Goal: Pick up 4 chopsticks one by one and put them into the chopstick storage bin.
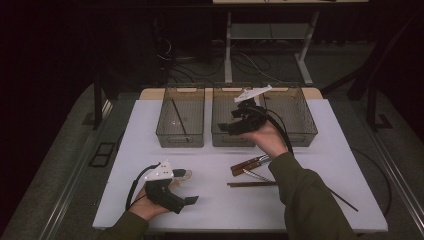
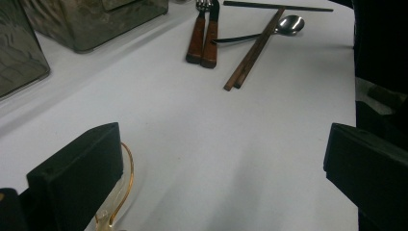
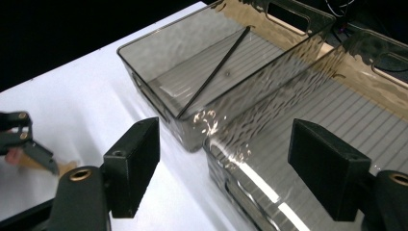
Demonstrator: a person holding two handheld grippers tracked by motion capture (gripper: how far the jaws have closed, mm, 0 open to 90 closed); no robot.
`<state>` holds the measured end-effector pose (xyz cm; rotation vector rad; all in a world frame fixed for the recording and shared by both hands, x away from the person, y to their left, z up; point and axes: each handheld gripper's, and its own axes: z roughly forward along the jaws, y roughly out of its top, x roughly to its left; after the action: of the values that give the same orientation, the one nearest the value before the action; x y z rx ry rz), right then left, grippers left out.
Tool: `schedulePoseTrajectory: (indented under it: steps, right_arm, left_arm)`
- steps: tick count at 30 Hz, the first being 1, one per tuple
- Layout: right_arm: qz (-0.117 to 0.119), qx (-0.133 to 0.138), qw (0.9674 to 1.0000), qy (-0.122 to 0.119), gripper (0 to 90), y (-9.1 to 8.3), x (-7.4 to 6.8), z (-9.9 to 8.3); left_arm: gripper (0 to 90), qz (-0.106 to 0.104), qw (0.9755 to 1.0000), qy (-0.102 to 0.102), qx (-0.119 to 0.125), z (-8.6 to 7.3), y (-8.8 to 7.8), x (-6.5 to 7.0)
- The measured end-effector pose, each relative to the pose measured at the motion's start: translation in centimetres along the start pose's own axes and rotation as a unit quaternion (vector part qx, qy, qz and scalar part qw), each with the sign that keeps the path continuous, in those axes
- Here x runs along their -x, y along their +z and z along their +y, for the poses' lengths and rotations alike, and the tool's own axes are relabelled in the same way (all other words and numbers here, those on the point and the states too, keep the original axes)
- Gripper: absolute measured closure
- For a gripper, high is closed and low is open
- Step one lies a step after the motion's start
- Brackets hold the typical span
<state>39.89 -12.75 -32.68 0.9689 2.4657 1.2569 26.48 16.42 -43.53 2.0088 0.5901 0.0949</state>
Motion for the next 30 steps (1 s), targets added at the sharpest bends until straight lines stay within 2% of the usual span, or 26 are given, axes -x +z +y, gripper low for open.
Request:
schedulePoseTrajectory:
  steps: [9,12,22,30]
  right_arm:
    - [0.006,0.005,0.9999,-0.009,25.6,-2.1,0.5,-2.4]
    - [0.012,0.007,0.9999,-0.002,25.4,-2.8,0.9,-3.5]
    - [0.008,0.019,0.9997,0.012,25.4,-5.6,2.3,-7.7]
    - [0.005,0.008,0.9994,0.034,26.0,-7.6,3.5,-11.2]
  left_arm:
    - [0.0,0.001,1.0000,0.004,-0.004,0.0,0.0,-0.1]
    - [0.0,0.001,1.0000,0.004,-0.002,0.0,-0.1,-0.1]
    - [0.0,0.003,1.0000,0.004,-0.001,0.0,-0.1,-0.1]
    - [0.0,0.005,1.0000,0.004,-0.002,-0.1,0.0,-0.1]
